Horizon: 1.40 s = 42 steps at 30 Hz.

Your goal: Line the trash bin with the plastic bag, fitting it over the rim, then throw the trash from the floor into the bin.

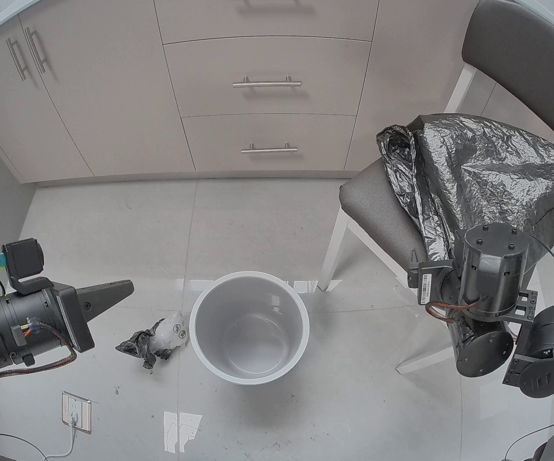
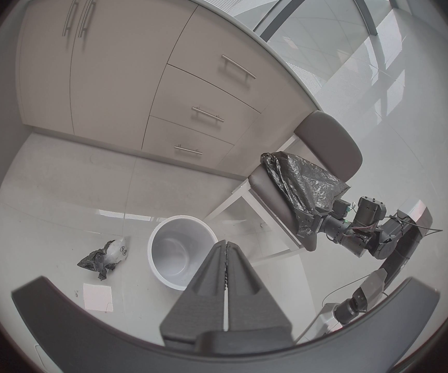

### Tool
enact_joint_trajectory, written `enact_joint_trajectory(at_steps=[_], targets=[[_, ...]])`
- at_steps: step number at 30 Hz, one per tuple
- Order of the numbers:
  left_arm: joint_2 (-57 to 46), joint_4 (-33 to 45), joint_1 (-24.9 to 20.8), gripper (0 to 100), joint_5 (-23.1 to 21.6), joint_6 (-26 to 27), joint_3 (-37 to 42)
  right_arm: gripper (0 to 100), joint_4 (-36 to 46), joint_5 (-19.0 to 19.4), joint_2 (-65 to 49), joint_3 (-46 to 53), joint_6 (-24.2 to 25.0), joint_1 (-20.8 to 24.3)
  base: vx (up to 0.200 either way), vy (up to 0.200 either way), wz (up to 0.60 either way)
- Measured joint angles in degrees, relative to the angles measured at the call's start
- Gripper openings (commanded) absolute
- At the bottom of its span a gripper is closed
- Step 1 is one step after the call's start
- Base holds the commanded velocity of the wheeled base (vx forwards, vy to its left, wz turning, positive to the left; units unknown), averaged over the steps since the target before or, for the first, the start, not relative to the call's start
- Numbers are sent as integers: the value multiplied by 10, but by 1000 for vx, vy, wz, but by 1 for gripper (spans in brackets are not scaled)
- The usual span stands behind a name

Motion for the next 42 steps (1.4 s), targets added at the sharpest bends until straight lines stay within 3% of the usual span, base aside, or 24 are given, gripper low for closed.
enact_joint_trajectory(at_steps=[9, 20, 32, 42], targets=[[16, -16, 6, 0, 0, -9, 3, 100, 0, -25, 19, 8, -2, -20, 0, 0, 0], [19, -22, 7, 0, 0, -12, 7, 100, 1, -28, 32, -14, -8, -29, 0, 0, 0], [19, -23, 8, 0, 1, -12, 8, 100, 15, -8, 42, -191, -59, -19, 0, 0, 0], [18, -25, 8, 0, 1, -11, 8, 100, 20, 45, 102, -374, -105, -63, 0, 0, 0]])
